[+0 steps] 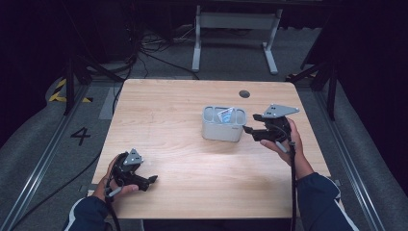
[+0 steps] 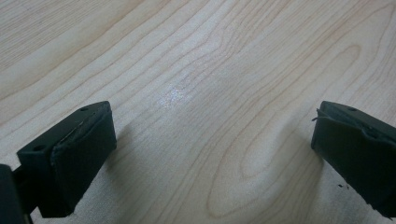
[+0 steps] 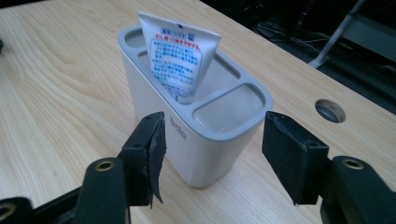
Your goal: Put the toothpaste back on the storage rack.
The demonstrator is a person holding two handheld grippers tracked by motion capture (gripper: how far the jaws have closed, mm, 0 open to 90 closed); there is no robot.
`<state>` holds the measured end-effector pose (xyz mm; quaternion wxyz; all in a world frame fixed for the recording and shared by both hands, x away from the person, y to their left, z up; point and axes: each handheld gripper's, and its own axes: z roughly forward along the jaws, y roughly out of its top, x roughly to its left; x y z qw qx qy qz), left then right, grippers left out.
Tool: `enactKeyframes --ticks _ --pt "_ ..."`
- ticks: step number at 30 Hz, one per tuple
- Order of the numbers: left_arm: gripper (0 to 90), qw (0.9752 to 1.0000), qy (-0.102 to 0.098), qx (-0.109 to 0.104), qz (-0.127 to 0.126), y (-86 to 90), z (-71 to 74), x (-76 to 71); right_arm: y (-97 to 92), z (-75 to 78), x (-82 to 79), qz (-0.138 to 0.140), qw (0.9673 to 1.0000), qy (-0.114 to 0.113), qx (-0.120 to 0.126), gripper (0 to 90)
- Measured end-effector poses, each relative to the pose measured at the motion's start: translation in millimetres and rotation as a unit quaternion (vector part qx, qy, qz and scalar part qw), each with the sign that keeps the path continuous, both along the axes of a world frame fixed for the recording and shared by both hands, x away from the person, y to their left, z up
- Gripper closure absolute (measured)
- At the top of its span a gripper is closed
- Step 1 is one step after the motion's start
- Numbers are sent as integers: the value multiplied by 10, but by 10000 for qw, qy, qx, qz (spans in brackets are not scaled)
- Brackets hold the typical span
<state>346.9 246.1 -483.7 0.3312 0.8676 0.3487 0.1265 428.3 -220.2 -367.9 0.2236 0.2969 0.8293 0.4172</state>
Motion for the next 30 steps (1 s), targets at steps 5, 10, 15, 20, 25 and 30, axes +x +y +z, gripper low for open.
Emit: enactKeyframes --ticks 5,10,15,20,25,30 --pt "4 10000 1 -1 -1 0 0 0 -65 -34 -54 -54 9998 -46 -180 364" --pt "4 10000 1 -2 1 0 0 0 -120 -69 -93 -106 9994 -12 -329 325" --pt "4 10000 1 -2 -1 0 0 0 -162 -143 -139 -160 9977 15 -656 308" --pt "4 10000 2 -2 -2 0 0 0 -222 -202 -186 -186 9967 98 -784 303" --pt "4 10000 1 -1 -1 0 0 0 -285 -279 -225 -220 9948 135 -990 300" --pt "4 10000 1 -3 0 0 0 0 -370 -347 -268 -301 9938 192 -1050 300"
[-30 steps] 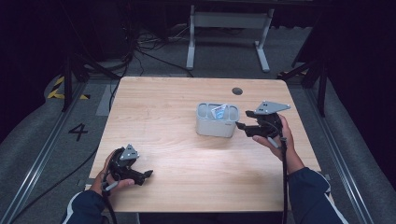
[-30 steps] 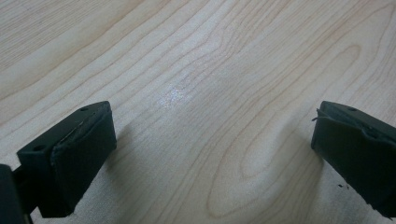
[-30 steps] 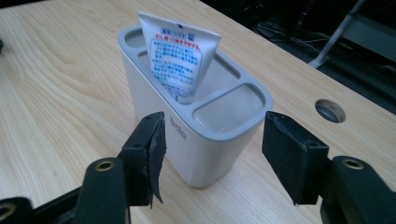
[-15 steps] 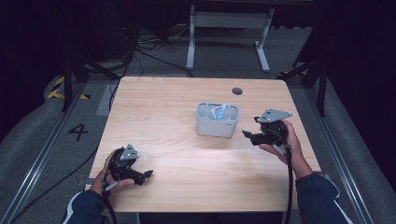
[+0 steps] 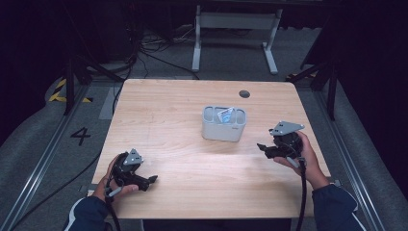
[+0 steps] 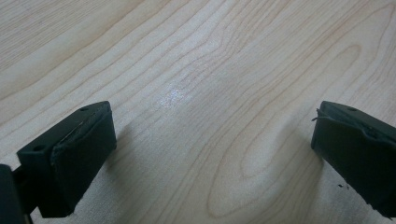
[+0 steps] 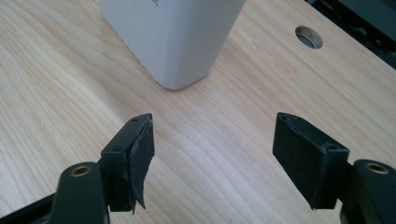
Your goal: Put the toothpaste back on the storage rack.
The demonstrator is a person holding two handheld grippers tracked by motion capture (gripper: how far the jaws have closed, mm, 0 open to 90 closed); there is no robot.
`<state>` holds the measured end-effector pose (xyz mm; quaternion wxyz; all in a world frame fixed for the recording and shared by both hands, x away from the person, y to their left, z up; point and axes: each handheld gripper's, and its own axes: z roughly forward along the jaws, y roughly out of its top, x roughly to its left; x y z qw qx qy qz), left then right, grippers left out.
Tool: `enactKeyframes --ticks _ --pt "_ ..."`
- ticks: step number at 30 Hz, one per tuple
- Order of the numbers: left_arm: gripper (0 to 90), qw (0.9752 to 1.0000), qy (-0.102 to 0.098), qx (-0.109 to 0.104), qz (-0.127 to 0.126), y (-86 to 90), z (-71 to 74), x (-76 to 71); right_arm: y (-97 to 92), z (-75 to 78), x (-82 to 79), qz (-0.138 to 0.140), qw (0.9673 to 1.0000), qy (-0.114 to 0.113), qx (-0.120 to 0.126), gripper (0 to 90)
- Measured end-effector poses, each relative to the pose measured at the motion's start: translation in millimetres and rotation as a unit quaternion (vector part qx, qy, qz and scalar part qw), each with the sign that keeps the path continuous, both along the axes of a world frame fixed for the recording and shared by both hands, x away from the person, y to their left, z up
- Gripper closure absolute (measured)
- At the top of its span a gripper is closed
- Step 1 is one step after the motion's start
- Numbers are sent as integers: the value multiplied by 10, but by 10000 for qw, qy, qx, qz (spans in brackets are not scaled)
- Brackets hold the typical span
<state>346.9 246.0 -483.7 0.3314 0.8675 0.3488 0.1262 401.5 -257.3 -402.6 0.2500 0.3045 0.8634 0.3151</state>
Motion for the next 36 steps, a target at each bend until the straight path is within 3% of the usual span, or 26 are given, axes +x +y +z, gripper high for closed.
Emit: enactKeyframes --ticks 23,33,36 --pt "4 10000 1 2 0 0 0 0 -561 -304 -283 -408 9986 311 -141 294" --pt "4 10000 0 3 6 0 0 -1 -768 -450 -431 -435 9978 503 -16 284" --pt "4 10000 0 4 9 -1 0 -1 -827 -500 -479 -418 9974 570 126 278"
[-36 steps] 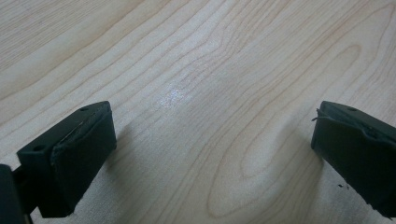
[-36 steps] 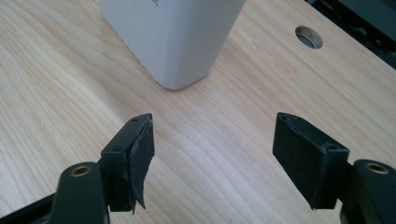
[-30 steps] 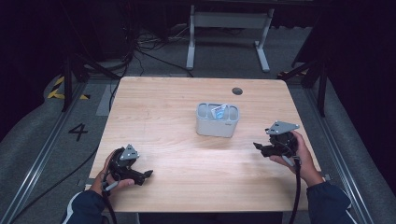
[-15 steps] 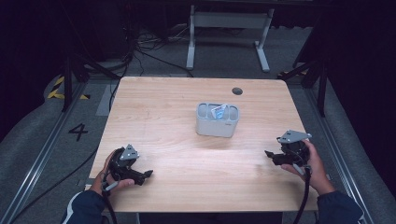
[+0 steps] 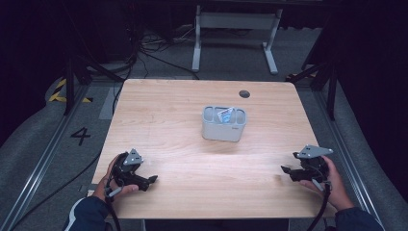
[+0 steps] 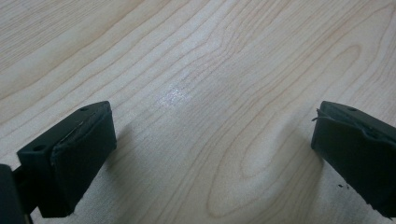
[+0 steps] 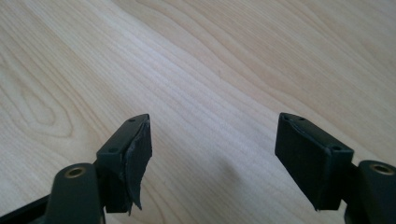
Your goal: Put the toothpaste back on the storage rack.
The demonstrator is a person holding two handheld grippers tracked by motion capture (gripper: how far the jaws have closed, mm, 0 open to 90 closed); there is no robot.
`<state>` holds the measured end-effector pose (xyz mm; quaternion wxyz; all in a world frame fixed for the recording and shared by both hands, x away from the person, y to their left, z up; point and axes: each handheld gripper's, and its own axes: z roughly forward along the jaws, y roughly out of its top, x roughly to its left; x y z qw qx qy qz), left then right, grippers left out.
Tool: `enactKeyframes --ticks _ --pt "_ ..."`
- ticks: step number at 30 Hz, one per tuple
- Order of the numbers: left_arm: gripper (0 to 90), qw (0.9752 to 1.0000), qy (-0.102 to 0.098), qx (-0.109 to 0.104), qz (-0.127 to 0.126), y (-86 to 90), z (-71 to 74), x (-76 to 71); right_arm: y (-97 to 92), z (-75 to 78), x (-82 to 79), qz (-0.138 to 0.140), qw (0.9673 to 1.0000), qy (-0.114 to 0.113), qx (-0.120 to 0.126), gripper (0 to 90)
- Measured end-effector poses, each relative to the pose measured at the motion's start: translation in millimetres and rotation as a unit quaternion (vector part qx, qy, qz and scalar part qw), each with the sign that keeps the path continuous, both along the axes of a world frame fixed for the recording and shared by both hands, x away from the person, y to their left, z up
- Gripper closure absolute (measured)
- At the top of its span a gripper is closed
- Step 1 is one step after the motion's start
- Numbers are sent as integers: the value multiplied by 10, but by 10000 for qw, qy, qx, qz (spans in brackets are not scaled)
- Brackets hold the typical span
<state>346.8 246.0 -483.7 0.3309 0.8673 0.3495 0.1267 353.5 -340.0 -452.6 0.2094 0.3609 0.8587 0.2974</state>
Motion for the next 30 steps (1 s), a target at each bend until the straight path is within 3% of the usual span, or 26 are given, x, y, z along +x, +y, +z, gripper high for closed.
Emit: enactKeyframes --ticks 12,15,17,30 --pt "3 10000 7 10 31 -2 2 4 -227 -224 -128 -198 9973 226 663 248" --pt "3 10000 1 13 37 -3 2 6 -270 -284 -142 -236 9970 222 708 223" --pt "3 10000 5 9 64 -6 2 5 -306 -319 -154 -244 9958 149 871 219" --pt "5 9999 -5 25 167 -17 4 -3 -297 -338 -140 -230 9956 101 902 179"
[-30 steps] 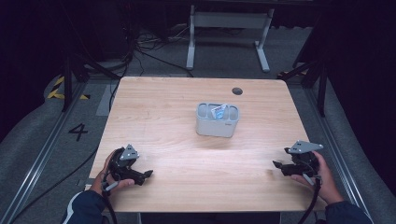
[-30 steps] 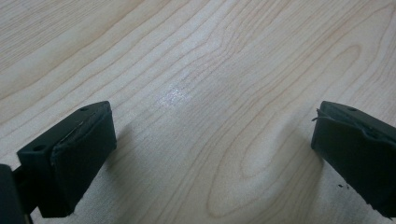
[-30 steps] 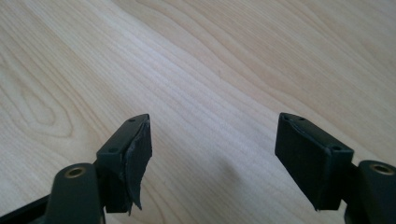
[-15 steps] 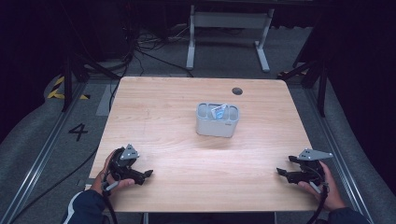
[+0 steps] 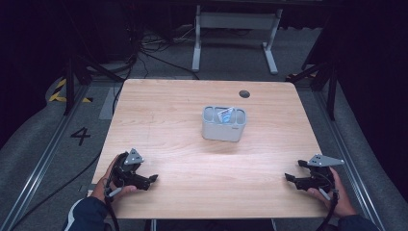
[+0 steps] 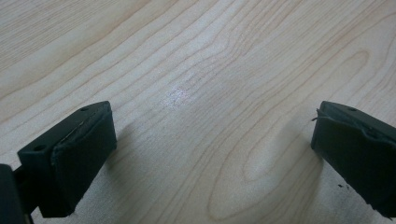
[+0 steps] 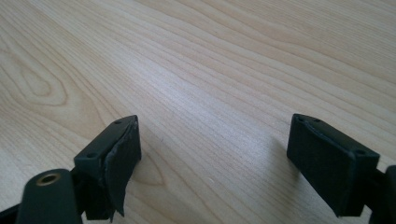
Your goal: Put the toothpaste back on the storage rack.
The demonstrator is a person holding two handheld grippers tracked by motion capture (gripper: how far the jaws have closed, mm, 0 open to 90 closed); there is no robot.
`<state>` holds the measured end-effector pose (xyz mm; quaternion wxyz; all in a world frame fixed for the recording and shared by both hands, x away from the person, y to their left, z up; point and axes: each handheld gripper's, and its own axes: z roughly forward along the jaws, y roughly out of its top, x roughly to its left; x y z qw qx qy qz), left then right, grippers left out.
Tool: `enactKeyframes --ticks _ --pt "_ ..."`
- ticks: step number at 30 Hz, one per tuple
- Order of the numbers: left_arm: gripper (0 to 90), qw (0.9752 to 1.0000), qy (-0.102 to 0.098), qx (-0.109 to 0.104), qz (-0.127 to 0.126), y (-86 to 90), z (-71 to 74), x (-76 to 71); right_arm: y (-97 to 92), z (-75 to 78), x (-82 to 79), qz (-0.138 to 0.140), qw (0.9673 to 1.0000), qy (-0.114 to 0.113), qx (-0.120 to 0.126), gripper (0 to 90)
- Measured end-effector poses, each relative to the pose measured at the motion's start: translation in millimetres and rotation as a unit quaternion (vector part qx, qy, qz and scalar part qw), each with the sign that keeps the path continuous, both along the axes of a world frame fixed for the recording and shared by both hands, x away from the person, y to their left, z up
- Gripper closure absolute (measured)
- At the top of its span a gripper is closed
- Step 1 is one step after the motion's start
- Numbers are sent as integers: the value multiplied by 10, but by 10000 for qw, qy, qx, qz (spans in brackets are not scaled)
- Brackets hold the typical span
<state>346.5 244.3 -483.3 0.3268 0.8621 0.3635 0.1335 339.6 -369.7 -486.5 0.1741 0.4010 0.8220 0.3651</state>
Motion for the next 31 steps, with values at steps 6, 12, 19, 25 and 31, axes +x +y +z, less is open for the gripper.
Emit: enactKeyframes --ticks 6,12,19,25,31 --pt "4 10000 -9 -4 15 0 -1 -1 1 -2 5 0 10000 -5 -4 173" --pt "5 10000 -9 -4 16 0 -1 -1 1 -2 10 5 10000 -4 -12 169" --pt "4 10000 -14 -5 15 0 -2 0 -2 -2 20 21 10000 4 -18 159" --pt "2 10000 -6 2 15 2 -1 1 -1 -2 23 20 10000 3 -18 157" --pt "2 10000 6 -6 16 1 -1 0 -2 -3 26 30 10000 3 -19 154"
